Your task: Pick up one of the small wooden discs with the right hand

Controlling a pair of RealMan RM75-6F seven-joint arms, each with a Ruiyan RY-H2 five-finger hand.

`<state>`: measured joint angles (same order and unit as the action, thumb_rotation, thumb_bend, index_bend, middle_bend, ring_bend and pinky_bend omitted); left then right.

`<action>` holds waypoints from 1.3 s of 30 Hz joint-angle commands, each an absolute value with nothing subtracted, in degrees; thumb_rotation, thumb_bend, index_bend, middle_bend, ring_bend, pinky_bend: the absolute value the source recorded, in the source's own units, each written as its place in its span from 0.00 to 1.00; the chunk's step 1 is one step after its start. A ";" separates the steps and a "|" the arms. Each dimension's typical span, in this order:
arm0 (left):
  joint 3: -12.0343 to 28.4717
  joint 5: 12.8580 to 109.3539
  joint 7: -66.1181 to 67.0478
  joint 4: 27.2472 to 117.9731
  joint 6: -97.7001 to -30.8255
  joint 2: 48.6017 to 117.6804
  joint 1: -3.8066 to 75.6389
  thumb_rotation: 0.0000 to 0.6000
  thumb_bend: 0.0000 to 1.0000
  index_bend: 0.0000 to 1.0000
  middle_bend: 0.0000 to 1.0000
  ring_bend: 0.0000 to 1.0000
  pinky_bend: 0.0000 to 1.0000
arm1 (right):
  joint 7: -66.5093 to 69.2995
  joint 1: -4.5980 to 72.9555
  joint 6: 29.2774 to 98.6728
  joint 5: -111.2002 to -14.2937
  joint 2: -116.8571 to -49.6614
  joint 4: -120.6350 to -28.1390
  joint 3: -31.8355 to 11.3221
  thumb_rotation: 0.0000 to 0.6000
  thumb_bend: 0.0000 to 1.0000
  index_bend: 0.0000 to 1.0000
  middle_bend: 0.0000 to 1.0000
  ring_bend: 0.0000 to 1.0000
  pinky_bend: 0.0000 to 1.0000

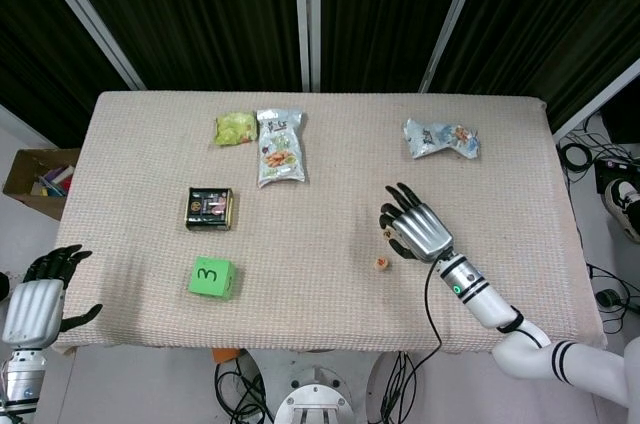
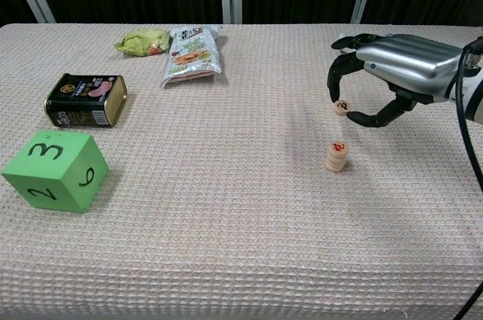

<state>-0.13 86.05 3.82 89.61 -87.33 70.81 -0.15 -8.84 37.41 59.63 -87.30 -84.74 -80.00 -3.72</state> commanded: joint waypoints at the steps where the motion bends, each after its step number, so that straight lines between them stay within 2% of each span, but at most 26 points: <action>1: -0.14 86.07 3.91 89.69 -87.31 70.77 -0.15 1.00 0.11 0.23 0.15 0.12 0.17 | -11.78 36.97 60.30 -89.77 -78.65 -88.22 -2.14 1.00 0.34 0.50 0.32 0.00 0.00; 5: -0.12 86.06 3.97 89.72 -87.35 70.84 -0.18 1.00 0.11 0.23 0.15 0.12 0.17 | -13.50 37.25 58.39 -90.30 -77.36 -90.67 -0.74 1.00 0.34 0.50 0.32 0.00 0.00; 11: -0.26 85.98 3.89 89.57 -87.31 70.97 -0.34 1.00 0.11 0.23 0.15 0.12 0.17 | -16.29 37.61 56.23 -89.47 -78.64 -89.42 -0.13 1.00 0.34 0.50 0.32 0.00 0.00; 39: -0.34 85.43 3.82 89.45 -86.30 70.96 -0.19 1.00 0.11 0.23 0.15 0.12 0.17 | -16.65 37.86 55.94 -89.98 -81.56 -86.88 0.07 1.00 0.34 0.45 0.30 0.00 0.00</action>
<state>-0.34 85.42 3.82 89.45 -86.30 70.96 -0.20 -16.68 37.85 55.94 -89.97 -81.53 -86.90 0.08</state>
